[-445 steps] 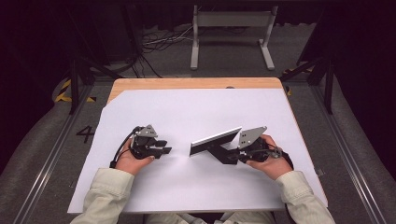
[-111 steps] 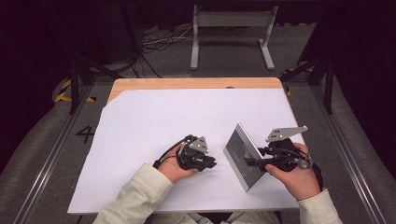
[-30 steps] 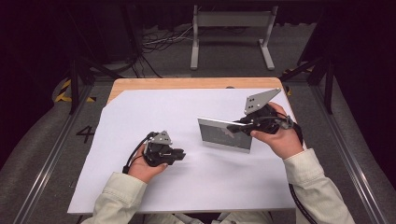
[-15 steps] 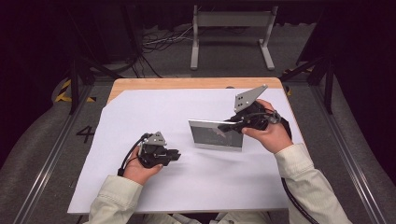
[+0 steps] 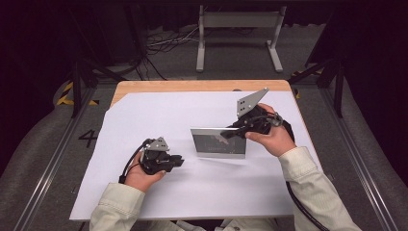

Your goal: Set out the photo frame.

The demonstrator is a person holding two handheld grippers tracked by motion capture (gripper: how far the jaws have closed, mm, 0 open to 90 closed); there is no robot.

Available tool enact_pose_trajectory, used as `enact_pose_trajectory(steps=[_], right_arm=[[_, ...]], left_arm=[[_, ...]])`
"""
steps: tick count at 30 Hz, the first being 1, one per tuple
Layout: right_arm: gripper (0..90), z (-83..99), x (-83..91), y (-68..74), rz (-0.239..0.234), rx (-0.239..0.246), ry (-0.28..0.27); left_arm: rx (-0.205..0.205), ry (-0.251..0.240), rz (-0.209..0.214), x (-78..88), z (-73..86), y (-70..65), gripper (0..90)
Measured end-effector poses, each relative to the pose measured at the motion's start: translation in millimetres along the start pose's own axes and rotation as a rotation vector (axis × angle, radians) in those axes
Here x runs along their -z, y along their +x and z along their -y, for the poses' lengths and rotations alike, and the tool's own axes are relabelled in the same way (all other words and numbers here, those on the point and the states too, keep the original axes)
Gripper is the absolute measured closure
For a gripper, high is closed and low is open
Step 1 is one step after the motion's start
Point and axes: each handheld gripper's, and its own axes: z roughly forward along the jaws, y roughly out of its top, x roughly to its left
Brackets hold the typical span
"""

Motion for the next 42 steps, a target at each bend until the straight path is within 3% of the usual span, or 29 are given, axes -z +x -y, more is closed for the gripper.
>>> enact_pose_trajectory(steps=[6, 13, 28, 35, 42], right_arm=[[83.8, 4.4, -5.1, -3.9, -0.044, -0.004, 0.024], [83.4, 10.8, -3.7, -10.0, -0.054, -0.014, 0.018], [75.6, 14.3, -5.1, -21.9, 0.017, 0.043, 0.082], [73.5, 20.1, -5.6, -27.0, 0.031, 0.022, 0.076], [69.6, 22.2, -2.0, -29.5, 0.072, 0.038, 0.060]], left_arm=[[0.002, 0.000, 0.000, -0.8, 0.1, -0.2, 77.4], [0.004, 0.000, 0.003, -1.9, 0.1, -0.7, 77.3], [0.000, 0.005, 0.006, -2.9, -0.3, -0.6, 77.3], [0.000, 0.005, 0.006, -3.0, -0.2, -0.4, 77.1], [0.001, 0.006, 0.008, -3.7, -0.3, -0.1, 77.1]])
